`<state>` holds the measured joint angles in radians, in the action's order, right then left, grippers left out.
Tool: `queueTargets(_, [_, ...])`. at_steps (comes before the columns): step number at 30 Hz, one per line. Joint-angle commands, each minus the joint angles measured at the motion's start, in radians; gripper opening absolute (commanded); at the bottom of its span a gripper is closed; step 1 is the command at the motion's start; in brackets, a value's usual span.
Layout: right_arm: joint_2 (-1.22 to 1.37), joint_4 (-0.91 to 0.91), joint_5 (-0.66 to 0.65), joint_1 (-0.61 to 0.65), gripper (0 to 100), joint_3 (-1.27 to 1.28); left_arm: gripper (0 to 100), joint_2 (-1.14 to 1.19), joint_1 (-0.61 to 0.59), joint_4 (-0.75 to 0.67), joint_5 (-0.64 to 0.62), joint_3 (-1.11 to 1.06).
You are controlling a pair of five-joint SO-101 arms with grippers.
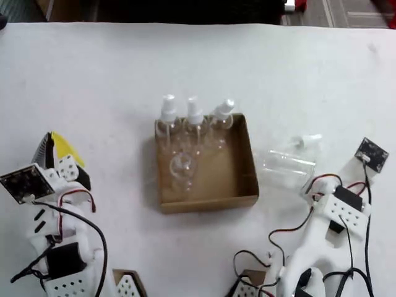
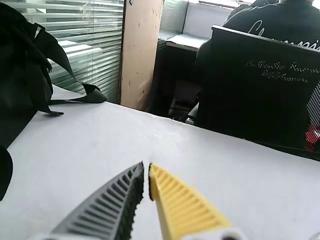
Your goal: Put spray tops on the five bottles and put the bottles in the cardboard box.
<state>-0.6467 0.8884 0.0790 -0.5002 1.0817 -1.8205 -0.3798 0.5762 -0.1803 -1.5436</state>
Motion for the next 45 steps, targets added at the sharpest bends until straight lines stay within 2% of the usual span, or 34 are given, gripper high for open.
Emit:
queueTargets(1, [-0.008,0.024,-0.011,0.061,21.4,-0.009,2,-0.012,0.015,-0.011,0.012,0.005])
queueTargets(3, [-0.008,0.061,-0.074,0.081,26.6,-0.021,2,-0.012,0.015,-0.008,0.012,0.005])
queueTargets(8, [-0.008,0.13,-0.195,0.081,25.5,-0.103,2,-0.012,0.015,-0.008,0.014,0.005])
queueTargets(10, [-0.008,0.15,-0.293,0.079,25.5,-0.176,2,-0.012,0.015,-0.008,0.014,0.003])
queueTargets(13, [-0.008,0.154,-0.542,0.05,22.6,-0.313,2,-0.012,0.015,-0.008,0.014,0.003])
queueTargets(15, [-0.007,0.148,-0.74,0.03,12.1,-0.371,2,-0.012,0.015,-0.008,0.014,0.003])
queueTargets(17, [-0.008,0.131,-1.0,0.01,0.1,-0.391,2,-0.012,0.015,-0.009,0.014,0.003])
queueTargets(20, [-0.001,0.073,-1.387,-0.058,8.2,-0.382,2,-0.012,0.015,-0.011,0.014,0.003])
queueTargets(25, [-0.028,-0.085,-1.748,-0.17,6.5,-0.276,2,-0.012,0.015,-0.011,0.015,0.003])
queueTargets(29, [-0.091,-0.081,-2.059,-0.208,7.8,-0.12,2,-0.012,0.016,-0.011,0.063,0.003])
queueTargets(31, [-0.153,-0.064,-2.124,-0.196,11.8,-0.037,2,-0.012,0.016,-0.011,0.063,0.003])
queueTargets(37, [-0.404,-0.056,-2.136,-0.022,32.9,0.186,2,-0.012,0.016,-0.011,0.068,0.003])
queueTargets(40, [-0.512,-0.059,-2.142,0.039,32.7,0.299,2,-0.012,0.016,-0.011,0.068,0.003])
queueTargets(45, [-0.555,-0.058,-2.171,0.061,22.9,0.353,2,-0.012,0.016,-0.011,0.068,0.003])
